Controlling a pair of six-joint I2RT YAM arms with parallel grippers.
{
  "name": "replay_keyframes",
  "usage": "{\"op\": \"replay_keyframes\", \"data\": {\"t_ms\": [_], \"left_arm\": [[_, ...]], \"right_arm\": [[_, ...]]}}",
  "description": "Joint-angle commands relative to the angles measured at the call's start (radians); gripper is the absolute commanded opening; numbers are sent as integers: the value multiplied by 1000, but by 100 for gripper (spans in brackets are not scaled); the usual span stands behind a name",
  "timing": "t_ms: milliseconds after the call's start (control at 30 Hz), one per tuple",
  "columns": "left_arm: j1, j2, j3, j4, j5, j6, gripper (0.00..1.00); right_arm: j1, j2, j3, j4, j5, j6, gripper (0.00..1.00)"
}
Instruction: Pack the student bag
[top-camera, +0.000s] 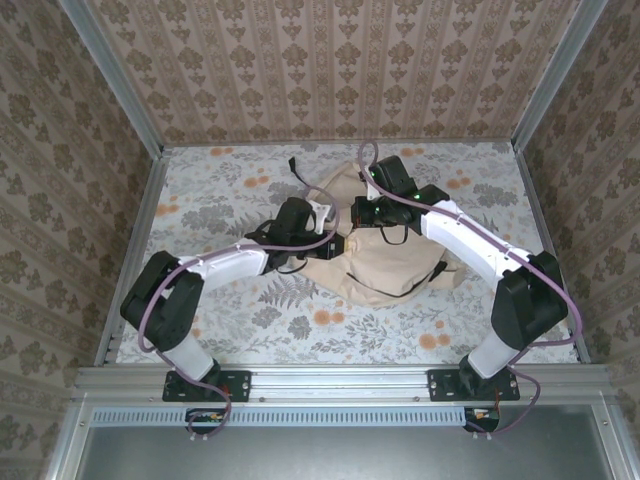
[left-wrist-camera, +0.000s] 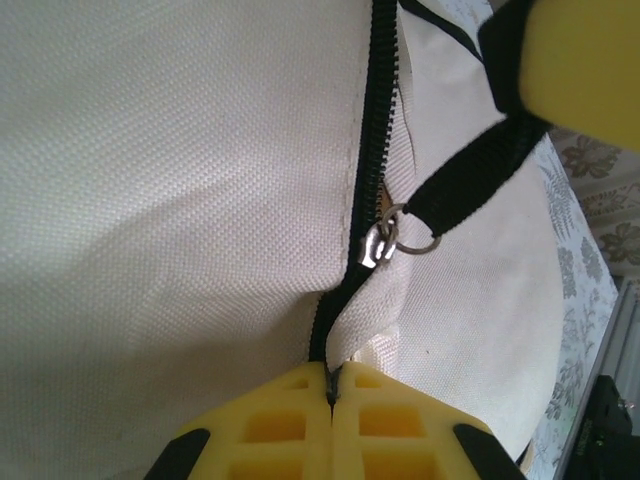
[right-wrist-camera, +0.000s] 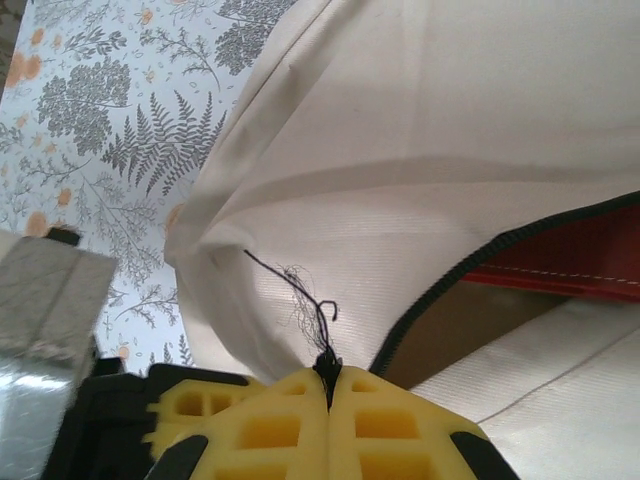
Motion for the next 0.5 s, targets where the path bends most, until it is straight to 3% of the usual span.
{"op": "replay_keyframes", "data": {"t_ms": [0, 333, 467], "left_arm": [[-3, -75, -33, -144, -39, 66, 0], [6, -121, -83, -292, -91, 84, 0], [14, -125, -92, -307, -91, 102, 0]], "right_arm": [[-6, -57, -6, 30, 63, -1, 0], [-10, -91, -40, 40, 342, 26, 0], [-21, -83, -38, 40, 380, 46, 0]]}}
